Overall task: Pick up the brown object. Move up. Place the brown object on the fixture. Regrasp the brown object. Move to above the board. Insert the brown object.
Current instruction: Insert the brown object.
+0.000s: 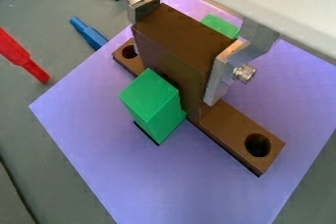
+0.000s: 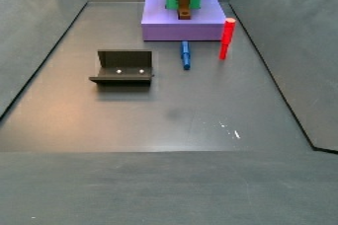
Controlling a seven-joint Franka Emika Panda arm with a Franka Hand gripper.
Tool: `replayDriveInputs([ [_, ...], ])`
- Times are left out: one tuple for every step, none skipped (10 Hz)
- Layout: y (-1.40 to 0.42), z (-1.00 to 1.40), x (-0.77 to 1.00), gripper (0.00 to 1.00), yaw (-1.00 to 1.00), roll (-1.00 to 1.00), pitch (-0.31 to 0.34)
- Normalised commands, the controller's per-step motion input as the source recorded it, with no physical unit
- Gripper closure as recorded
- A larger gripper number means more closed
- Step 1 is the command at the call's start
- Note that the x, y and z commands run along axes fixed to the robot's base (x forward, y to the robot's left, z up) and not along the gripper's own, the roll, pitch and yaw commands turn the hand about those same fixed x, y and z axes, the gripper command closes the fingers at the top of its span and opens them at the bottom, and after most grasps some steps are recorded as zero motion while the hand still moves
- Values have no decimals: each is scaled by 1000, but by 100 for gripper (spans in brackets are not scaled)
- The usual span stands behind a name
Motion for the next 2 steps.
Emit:
replayDriveInputs([
  [0, -26, 0, 100, 0, 0, 0],
  [0, 0, 0, 100, 0, 0, 0],
])
